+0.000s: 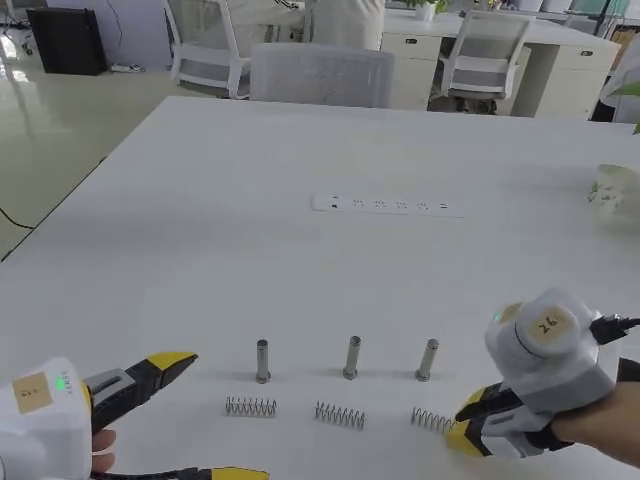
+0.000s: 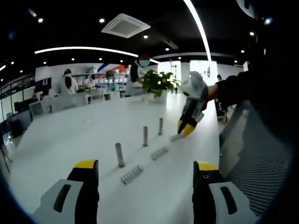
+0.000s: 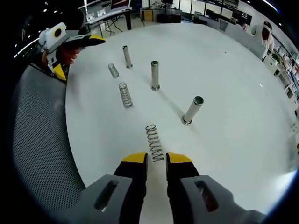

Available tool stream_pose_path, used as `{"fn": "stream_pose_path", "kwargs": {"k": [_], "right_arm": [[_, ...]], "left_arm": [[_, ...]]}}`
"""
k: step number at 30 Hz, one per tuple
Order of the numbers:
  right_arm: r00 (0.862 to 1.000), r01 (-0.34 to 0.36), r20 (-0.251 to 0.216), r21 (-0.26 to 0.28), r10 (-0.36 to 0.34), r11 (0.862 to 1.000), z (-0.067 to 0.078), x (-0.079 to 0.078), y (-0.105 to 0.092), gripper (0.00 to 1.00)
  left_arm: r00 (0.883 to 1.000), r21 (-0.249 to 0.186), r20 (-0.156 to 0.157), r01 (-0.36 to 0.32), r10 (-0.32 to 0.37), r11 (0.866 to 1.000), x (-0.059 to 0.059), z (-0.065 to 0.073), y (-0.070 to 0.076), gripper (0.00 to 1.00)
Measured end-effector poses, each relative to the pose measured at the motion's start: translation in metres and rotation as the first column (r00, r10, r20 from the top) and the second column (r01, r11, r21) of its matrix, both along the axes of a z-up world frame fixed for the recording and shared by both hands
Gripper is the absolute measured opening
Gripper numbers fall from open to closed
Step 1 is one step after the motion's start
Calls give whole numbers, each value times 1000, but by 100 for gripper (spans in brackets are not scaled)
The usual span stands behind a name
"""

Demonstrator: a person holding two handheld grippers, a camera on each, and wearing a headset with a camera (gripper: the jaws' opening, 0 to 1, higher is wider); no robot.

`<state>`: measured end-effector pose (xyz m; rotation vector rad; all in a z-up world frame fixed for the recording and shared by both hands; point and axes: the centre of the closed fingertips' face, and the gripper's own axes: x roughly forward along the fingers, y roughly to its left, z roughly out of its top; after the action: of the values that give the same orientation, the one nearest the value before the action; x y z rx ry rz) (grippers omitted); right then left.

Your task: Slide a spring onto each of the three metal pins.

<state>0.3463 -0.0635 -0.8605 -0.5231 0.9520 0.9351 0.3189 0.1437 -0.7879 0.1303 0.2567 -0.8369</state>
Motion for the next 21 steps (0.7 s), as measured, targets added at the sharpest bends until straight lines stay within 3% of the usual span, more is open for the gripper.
{"fn": "stream_pose_path", "kwargs": {"k": [13,21], "right_arm": [[999,-40,2,-43,40,998,-6,0,-2,8],[996,-79,35,-61,81,995,-5,0,-2,8]], "left_arm": [[1000,0,-5,3,-3,1000,-1,-2,-1,78],[1000,1,-5,11,-11,1000,-2,-2,-4,77]]}}
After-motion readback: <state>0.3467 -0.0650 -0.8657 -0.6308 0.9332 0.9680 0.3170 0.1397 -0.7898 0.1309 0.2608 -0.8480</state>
